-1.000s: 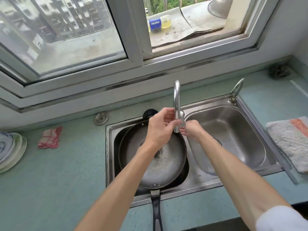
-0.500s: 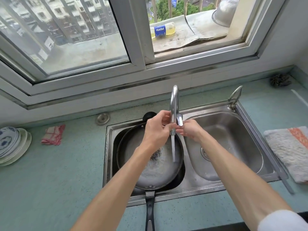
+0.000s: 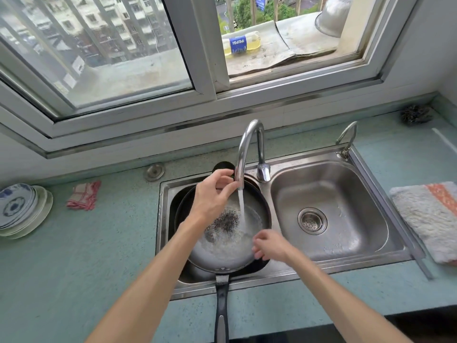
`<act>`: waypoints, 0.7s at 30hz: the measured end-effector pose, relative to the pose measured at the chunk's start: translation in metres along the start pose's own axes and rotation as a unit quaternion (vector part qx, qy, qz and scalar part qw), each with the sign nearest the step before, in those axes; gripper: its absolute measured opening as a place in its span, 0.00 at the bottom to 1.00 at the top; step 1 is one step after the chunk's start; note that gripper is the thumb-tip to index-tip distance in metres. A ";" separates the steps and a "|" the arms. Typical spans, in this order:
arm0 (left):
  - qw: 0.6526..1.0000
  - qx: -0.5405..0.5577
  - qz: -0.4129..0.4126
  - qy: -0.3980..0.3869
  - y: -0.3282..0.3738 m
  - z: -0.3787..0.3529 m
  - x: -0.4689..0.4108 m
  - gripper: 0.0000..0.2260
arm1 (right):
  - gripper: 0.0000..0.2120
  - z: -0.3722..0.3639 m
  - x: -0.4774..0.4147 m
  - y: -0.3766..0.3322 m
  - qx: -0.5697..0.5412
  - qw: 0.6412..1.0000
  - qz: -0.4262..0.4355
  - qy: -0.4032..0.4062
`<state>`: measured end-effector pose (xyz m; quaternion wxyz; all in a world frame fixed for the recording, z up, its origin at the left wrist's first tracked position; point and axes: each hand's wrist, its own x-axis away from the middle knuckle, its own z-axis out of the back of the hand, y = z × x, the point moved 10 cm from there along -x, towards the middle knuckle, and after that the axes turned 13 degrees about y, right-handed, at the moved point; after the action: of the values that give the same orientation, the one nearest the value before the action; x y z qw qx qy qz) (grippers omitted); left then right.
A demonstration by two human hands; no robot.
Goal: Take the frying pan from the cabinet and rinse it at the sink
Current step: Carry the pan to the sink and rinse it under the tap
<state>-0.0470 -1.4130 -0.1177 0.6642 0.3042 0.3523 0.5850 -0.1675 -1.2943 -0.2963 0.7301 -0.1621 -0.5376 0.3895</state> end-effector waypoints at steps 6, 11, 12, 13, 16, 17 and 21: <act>0.977 -0.115 0.169 0.052 -0.153 0.035 0.076 0.16 | 0.24 -0.083 0.056 0.023 0.069 0.994 -0.024 -0.085; 0.929 -0.162 0.324 0.073 -0.234 0.061 0.122 0.27 | 0.19 -0.118 0.077 0.028 0.113 0.993 -0.030 -0.028; 0.929 -0.134 0.340 0.063 -0.244 0.058 0.125 0.28 | 0.18 -0.122 0.079 0.028 0.117 0.993 -0.032 -0.013; 0.929 -0.119 0.347 0.048 -0.253 0.053 0.126 0.28 | 0.16 -0.127 0.081 0.029 0.112 0.993 -0.036 -0.001; 0.935 -0.107 0.338 0.026 -0.277 0.042 0.123 0.27 | 0.08 -0.140 0.083 0.036 0.082 0.994 -0.066 0.039; 0.934 -0.102 0.342 0.029 -0.285 0.041 0.123 0.24 | 0.08 -0.145 0.084 0.040 0.062 0.994 -0.079 0.049; 0.931 -0.084 0.355 0.021 -0.314 0.033 0.121 0.17 | 0.05 -0.157 0.090 0.048 -0.019 0.991 -0.107 0.073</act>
<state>0.1646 -1.3337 -0.3687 0.4287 0.3406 0.1847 0.8161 -0.0324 -1.1676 -0.3269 0.8013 -0.1457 -0.5047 0.2862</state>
